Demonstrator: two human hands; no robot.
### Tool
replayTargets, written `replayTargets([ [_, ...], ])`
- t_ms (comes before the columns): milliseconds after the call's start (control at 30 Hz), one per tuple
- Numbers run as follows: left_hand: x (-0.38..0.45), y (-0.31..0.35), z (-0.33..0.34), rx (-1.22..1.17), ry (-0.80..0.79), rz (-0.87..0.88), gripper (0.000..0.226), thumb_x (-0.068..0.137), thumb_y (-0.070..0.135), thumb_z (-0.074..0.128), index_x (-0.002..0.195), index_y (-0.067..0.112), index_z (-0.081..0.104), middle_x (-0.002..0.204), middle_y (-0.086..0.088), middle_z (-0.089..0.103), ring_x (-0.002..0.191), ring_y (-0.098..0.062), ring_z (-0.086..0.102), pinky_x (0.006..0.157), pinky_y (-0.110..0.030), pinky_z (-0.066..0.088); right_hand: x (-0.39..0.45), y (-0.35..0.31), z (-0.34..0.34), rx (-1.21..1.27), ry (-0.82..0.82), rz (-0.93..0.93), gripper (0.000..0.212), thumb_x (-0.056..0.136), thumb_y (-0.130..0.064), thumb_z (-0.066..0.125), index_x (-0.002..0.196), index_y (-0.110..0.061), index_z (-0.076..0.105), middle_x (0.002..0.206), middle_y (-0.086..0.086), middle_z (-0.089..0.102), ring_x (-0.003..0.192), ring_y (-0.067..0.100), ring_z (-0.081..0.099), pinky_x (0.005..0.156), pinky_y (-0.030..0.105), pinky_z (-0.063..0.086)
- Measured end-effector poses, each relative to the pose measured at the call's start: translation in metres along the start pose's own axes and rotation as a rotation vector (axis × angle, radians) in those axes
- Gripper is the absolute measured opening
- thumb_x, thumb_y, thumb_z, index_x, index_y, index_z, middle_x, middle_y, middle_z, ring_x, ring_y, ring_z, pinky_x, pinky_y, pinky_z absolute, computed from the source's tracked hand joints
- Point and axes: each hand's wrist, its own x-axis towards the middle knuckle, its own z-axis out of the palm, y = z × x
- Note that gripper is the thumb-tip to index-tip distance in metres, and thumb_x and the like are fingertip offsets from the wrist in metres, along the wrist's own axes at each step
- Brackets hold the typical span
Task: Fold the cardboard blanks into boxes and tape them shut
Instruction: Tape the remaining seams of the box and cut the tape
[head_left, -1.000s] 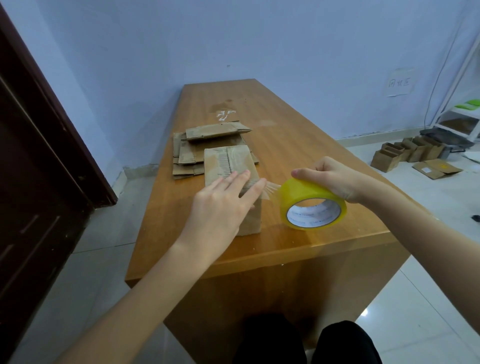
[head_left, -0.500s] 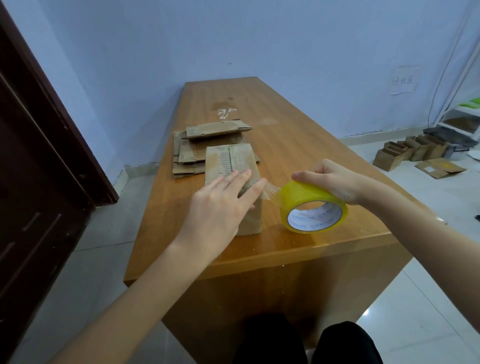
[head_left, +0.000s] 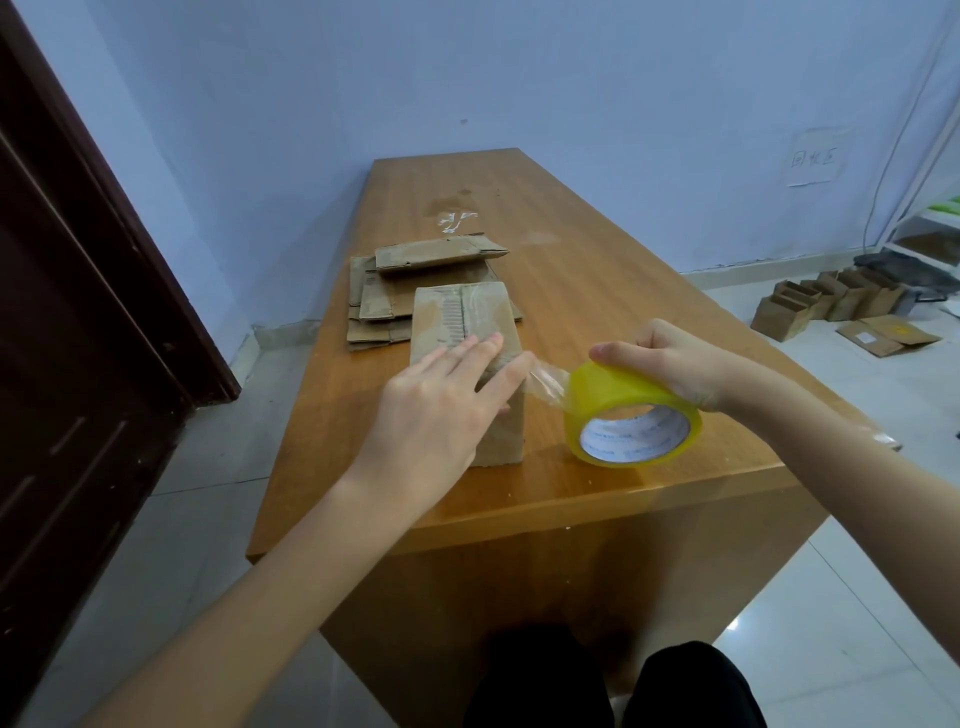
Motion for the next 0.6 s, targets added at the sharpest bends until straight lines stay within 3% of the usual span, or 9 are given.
replayTargets([
  [167,-0.001,0.001,0.001,-0.005,-0.019,-0.017,0.046,0.08,0.021,0.072,0.124,0.015,0.061,0.117,-0.013,0.065,0.104,-0.027,0.065,0.079,-0.036,0.055,-0.002,0.003,-0.007,-0.089,-0.013,-0.001,0.056,0.095,-0.031,0.053,0.049,-0.018,0.024,0.049,-0.004,0.018,0.045,0.011,0.016,0.046,0.022,0.018],
  [333,0.001,0.001,-0.003,-0.002,-0.003,-0.024,0.059,0.076,0.028,0.075,0.13,0.013,0.056,0.116,-0.01,0.066,0.103,-0.024,0.066,0.077,-0.034,0.055,0.008,-0.005,-0.009,-0.247,-0.083,0.113,0.057,0.09,-0.058,0.047,0.054,-0.019,0.026,0.054,-0.004,0.02,0.048,0.013,0.02,0.055,0.029,0.022],
  [433,0.003,0.003,-0.005,-0.009,0.012,-0.062,0.066,0.069,0.03,0.079,0.127,0.006,0.058,0.111,-0.011,0.069,0.098,-0.024,0.068,0.074,-0.033,0.056,0.01,-0.006,-0.011,-0.251,-0.092,0.155,0.061,0.083,-0.077,0.03,0.061,-0.02,0.039,0.059,-0.008,0.038,0.058,0.011,0.043,0.072,0.03,0.038],
  [500,0.003,0.002,-0.005,-0.029,0.0,-0.059,0.06,0.07,0.028,0.08,0.123,0.005,0.061,0.114,-0.011,0.068,0.101,-0.025,0.067,0.076,-0.035,0.055,0.01,-0.007,-0.015,-0.206,-0.134,0.131,0.075,0.082,-0.078,0.023,0.065,-0.01,0.051,0.061,-0.002,0.048,0.062,0.013,0.052,0.077,0.027,0.04],
  [600,0.002,0.001,-0.004,-0.063,-0.03,-0.068,0.055,0.074,0.027,0.077,0.122,0.006,0.062,0.118,-0.01,0.066,0.105,-0.024,0.065,0.081,-0.035,0.054,0.011,-0.007,-0.017,-0.151,-0.193,0.079,0.1,0.079,-0.083,0.027,0.08,0.013,0.055,0.067,0.017,0.05,0.064,0.027,0.054,0.066,0.018,0.044],
])
